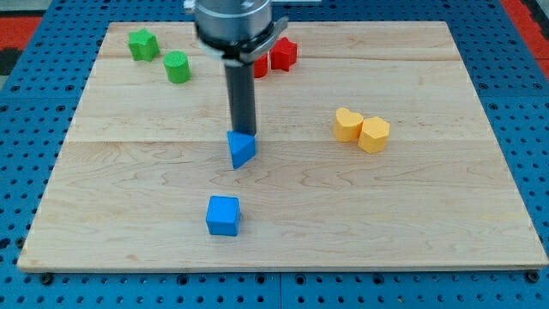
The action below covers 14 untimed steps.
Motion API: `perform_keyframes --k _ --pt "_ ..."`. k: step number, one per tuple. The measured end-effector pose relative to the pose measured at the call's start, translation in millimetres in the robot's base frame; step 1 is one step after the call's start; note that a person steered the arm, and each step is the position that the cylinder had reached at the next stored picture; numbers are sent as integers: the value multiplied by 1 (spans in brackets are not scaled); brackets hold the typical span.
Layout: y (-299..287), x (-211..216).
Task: Nudge the green circle a bit left
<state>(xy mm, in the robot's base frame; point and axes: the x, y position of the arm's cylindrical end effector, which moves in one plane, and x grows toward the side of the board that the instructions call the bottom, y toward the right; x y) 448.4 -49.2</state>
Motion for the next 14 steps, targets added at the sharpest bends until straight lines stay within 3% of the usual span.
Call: perform_keyframes --k 2,10,12,14 --pt "-15 52" --pt "-6 53" --pt "-4 31" --pt "-18 -35"
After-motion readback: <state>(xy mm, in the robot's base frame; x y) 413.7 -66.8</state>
